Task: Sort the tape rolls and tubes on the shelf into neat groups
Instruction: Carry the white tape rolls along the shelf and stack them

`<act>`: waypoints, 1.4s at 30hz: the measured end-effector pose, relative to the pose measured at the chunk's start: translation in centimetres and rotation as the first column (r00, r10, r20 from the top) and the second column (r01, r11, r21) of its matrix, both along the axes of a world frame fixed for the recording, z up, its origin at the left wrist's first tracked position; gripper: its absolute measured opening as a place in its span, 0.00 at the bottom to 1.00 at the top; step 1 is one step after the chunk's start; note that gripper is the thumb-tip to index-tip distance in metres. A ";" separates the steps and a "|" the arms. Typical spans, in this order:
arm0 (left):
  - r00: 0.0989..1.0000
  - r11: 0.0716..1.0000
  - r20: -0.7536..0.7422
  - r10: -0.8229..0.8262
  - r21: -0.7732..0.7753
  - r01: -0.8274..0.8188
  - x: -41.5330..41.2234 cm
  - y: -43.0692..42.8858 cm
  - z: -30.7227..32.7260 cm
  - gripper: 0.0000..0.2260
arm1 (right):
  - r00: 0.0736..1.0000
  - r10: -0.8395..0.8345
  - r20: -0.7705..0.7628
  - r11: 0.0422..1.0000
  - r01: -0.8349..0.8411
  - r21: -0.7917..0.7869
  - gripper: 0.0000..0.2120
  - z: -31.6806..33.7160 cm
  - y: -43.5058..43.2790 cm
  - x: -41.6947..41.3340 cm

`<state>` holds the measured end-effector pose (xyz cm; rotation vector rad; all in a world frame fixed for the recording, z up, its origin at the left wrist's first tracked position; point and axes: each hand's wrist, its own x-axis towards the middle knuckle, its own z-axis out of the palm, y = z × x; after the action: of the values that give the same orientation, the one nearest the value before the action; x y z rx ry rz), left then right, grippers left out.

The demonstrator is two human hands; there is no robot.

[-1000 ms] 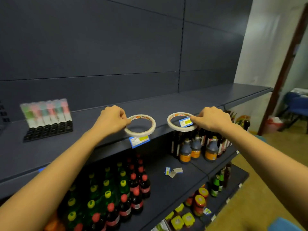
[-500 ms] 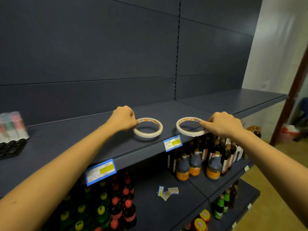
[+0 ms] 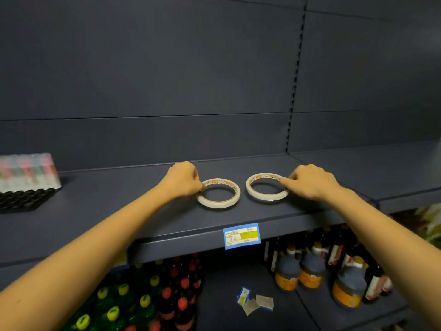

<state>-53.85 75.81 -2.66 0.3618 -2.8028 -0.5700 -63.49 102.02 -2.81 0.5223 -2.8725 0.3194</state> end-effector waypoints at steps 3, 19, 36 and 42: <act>0.996 0.997 0.023 0.081 0.007 -0.081 -0.1 1.2 -0.8 0.10 | 0.995 0.093 0.022 0.996 -0.094 0.005 0.21 -0.2 0.0 -1.5; 0.886 0.811 -0.164 0.435 -0.356 -0.464 8.9 1.9 -1.0 0.16 | 0.824 0.560 -0.088 0.828 -0.559 0.040 0.11 2.7 -5.6 0.2; 0.607 0.502 -0.197 0.770 -0.399 -0.767 36.5 -7.7 -2.1 0.12 | 0.247 0.965 -0.085 0.254 -0.964 0.082 0.13 0.8 -28.3 22.9; 0.620 0.508 -0.205 0.757 -0.412 -0.756 43.5 -13.7 -1.7 0.12 | 0.280 0.958 -0.059 0.284 -0.956 0.078 0.13 0.1 -35.3 29.4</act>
<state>-10.37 62.08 -4.31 1.3730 -2.2868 0.3160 -34.09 66.75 -2.72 2.2087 -2.0247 0.3820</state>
